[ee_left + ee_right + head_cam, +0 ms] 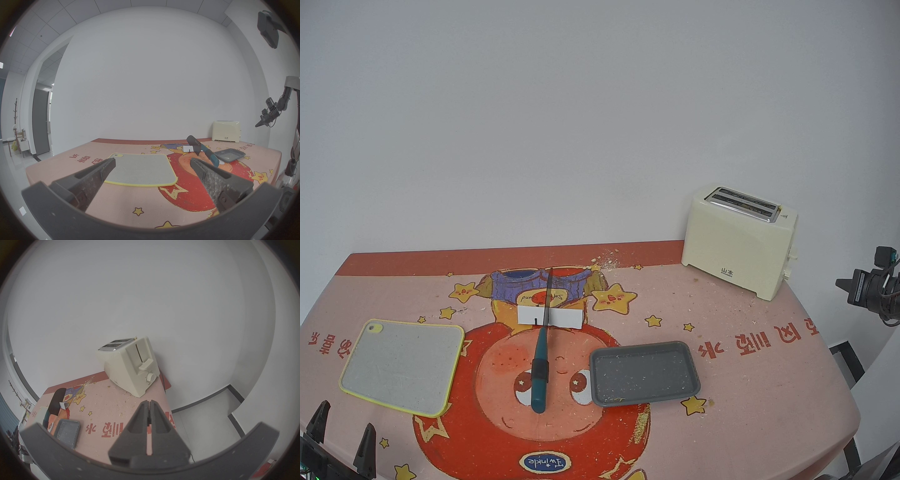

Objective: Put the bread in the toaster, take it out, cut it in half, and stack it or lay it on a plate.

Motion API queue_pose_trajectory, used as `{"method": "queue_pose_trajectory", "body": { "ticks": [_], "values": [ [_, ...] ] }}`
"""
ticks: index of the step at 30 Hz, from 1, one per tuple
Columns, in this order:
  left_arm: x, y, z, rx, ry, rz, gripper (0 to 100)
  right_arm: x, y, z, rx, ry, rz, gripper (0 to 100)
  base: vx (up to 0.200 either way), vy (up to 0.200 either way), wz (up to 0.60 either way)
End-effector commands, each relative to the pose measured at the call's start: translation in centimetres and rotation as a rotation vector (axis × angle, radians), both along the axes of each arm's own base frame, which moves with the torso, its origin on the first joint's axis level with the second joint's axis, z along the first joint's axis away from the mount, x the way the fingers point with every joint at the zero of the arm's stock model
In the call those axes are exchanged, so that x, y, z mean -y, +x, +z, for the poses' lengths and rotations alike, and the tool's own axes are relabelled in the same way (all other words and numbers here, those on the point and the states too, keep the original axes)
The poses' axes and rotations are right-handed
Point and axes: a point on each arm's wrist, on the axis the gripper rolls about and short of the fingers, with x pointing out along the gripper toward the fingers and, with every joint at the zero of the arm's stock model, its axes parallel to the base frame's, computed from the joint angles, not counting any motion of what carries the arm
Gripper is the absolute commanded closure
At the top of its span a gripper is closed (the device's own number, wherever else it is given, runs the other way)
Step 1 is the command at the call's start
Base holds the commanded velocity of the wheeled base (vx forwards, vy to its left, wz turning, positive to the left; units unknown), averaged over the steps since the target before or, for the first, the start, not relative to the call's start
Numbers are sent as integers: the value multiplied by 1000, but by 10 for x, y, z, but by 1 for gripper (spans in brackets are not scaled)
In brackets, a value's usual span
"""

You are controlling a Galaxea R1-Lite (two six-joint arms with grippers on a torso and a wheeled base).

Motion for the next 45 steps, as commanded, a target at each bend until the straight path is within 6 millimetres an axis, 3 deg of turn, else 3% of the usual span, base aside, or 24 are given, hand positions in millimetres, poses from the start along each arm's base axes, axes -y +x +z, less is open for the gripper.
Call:
{"method": "queue_pose_trajectory", "body": {
  "ticks": [1, 8, 19, 26, 34, 45],
  "values": [
    [0, 1, -5, -17, -1, 0, 0, -1, -6, 2, 12, -4, 2, 100, 0, 0, 0],
    [0, 1, -5, -19, -1, 0, 0, -17, -16, -3, 5, -3, 70, 100, 0, 0, 0],
    [0, 1, -5, -17, -1, 0, 0, -15, -20, 4, 39, -15, 63, 100, 0, 0, 0],
    [0, 1, -5, -19, -1, 0, 0, -17, -20, -3, 10, -32, 80, 100, 0, 0, 0],
    [0, 1, -5, -19, 1, 0, 0, 7, -5, -4, -8, -25, -19, 100, 0, 0, 0],
    [0, 1, -5, -17, -1, 0, 0, 3, -4, -2, 37, -40, -6, 100, 0, 0, 0]
  ]
}}
